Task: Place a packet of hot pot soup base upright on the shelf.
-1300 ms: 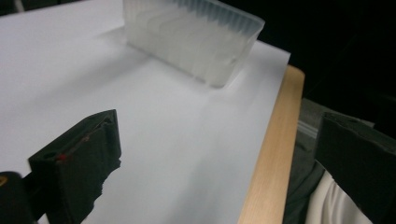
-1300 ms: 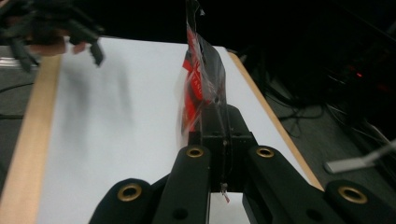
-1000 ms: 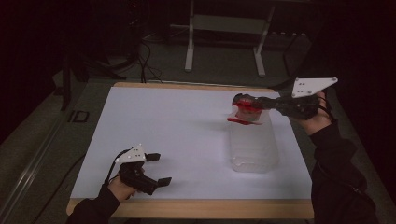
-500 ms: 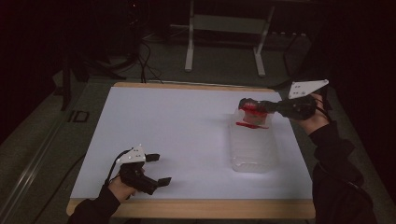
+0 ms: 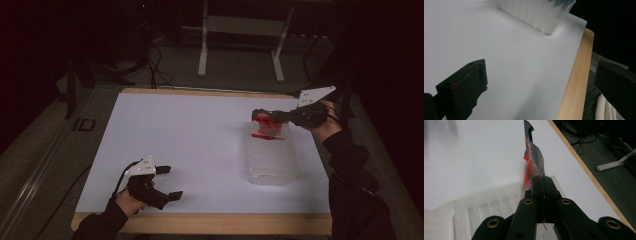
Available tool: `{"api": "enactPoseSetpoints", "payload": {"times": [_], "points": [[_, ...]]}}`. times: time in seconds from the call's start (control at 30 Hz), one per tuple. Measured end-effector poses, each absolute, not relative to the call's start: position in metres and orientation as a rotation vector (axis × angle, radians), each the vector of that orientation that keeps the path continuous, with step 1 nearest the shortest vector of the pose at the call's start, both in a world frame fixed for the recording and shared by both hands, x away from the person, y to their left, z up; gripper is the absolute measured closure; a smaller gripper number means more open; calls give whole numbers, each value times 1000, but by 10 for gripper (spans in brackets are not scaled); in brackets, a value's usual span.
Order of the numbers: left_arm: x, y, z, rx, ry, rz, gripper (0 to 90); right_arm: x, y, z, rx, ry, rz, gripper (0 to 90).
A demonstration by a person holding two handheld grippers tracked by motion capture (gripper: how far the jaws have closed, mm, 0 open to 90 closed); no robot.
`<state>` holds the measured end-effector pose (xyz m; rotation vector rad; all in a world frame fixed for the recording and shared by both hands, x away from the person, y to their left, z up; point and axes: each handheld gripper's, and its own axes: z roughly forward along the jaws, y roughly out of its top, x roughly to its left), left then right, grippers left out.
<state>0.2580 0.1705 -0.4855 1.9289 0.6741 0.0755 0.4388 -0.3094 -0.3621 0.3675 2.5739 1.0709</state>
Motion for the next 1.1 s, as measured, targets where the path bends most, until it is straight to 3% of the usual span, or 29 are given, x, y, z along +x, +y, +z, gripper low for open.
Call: {"api": "enactPoseSetpoints", "payload": {"times": [1.1], "points": [[259,169,-489,1937,676,54,0,448,-324,-421,543,2630,1133,891]]}}
